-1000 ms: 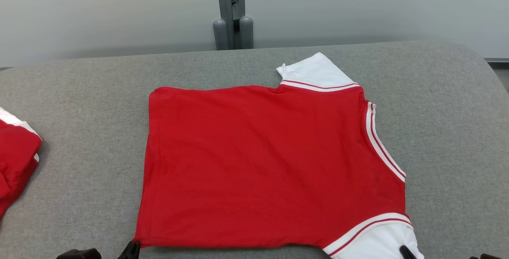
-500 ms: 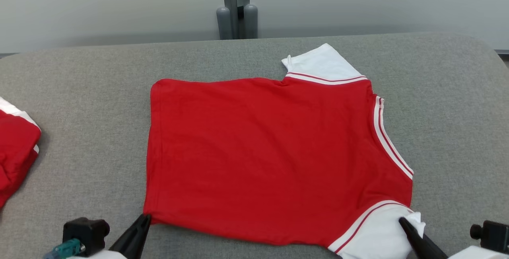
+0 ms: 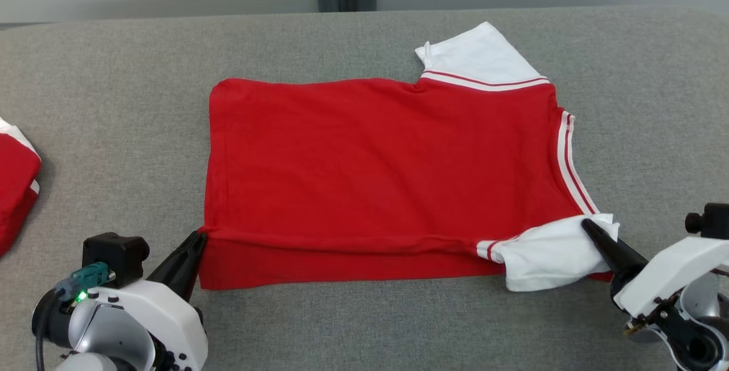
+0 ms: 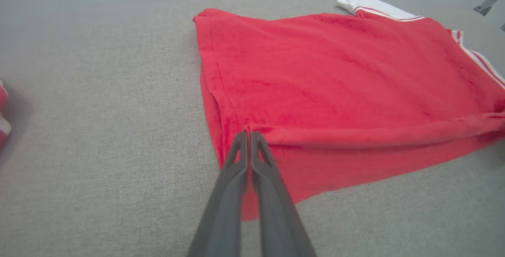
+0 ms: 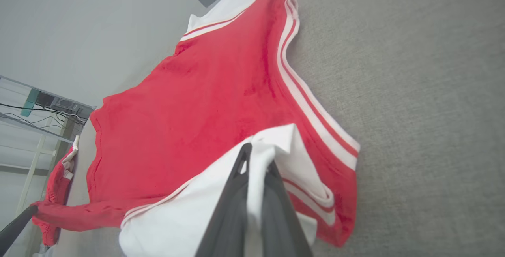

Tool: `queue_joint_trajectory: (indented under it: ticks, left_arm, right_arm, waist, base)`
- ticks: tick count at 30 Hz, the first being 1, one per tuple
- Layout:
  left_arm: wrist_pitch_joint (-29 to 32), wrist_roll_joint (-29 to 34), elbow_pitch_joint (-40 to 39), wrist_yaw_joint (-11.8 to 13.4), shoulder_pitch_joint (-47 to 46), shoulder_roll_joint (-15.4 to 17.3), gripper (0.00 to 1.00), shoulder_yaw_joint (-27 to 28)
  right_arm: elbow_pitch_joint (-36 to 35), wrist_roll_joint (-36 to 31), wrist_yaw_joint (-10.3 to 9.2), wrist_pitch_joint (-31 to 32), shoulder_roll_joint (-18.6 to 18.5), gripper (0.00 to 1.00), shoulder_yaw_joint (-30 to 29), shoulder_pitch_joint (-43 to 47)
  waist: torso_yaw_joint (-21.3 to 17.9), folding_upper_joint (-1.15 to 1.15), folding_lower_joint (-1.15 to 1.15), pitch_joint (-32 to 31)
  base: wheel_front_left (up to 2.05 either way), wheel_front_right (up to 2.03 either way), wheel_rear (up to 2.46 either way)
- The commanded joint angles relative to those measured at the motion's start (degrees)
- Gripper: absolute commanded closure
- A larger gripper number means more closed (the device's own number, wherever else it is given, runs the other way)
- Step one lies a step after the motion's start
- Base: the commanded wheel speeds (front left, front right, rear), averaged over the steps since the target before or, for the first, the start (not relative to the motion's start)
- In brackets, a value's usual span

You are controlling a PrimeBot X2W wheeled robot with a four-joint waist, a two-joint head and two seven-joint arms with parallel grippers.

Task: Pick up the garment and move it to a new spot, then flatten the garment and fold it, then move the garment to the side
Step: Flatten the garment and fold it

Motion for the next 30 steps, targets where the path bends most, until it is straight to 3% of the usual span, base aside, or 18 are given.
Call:
queue_joint_trajectory:
  ticks: [1, 12, 13, 14, 15, 16, 24, 30]
  left_arm:
    - [-0.4, -0.3, 0.9, -0.6, -1.5, -0.4, 1.00, 0.1]
    - [-1.5, -2.3, 8.2, -5.4, -6.5, -4.4, 1.00, -1.5]
    - [-1.7, -2.5, 8.7, -5.6, -6.7, -4.7, 0.76, -1.6]
    - [-2.0, -2.8, 9.0, -5.9, -6.9, -5.1, 0.51, -1.6]
    - [-2.2, -2.8, 9.4, -6.2, -7.0, -5.3, 0.07, -1.6]
    - [-2.6, -2.8, 9.8, -6.2, -7.3, -5.4, 0.00, -1.5]
    - [-9.1, -1.3, 11.0, -3.7, -6.0, -7.2, 0.00, 0.7]
    - [-15.4, 0.8, 9.3, 0.6, -4.0, -8.3, 0.00, 3.6]
  right_arm:
    - [1.2, -0.3, 0.04, 0.9, -0.2, 1.00, -0.4, -1.7]
    - [9.6, -0.4, 0.04, 3.2, -0.3, 0.97, -3.0, -10.5]
    - [9.9, 0.4, 0.04, 2.7, -0.3, 0.61, -3.2, -11.0]
    - [10.6, 1.5, 0.04, 2.4, -0.3, 0.00, -3.5, -11.4]
    - [11.3, 3.0, 0.04, 1.9, -0.3, 0.00, -4.0, -11.7]
    - [11.7, 4.1, 0.04, 1.5, -0.3, 0.00, -4.3, -11.9]
    - [13.1, 13.6, 0.04, -5.9, -0.3, 0.00, -6.6, -10.9]
    - [5.2, 10.7, 0.07, -19.9, -0.3, 0.00, -5.6, -7.2]
  waist:
    - [0.4, 0.00, 0.00, 1.2]
    - [1.5, 0.00, 0.00, 3.7]
    - [1.6, 0.00, 0.00, 3.8]
    - [1.6, 0.00, 0.00, 3.8]
    - [1.7, 0.00, 0.00, 3.9]
    - [1.7, 0.00, 0.00, 3.9]
    - [2.1, 0.00, 0.00, 2.5]
    - [1.9, 0.00, 0.00, 0.6]
  base:
    - [0.00, 0.00, 0.00]
    - [0.00, 0.00, 0.00]
    - [0.00, 0.00, 0.00]
    - [0.00, 0.00, 0.00]
    - [0.00, 0.00, 0.00]
    - [0.00, 0.00, 0.00]
    - [0.00, 0.00, 0.00]
    - [0.00, 0.00, 0.00]
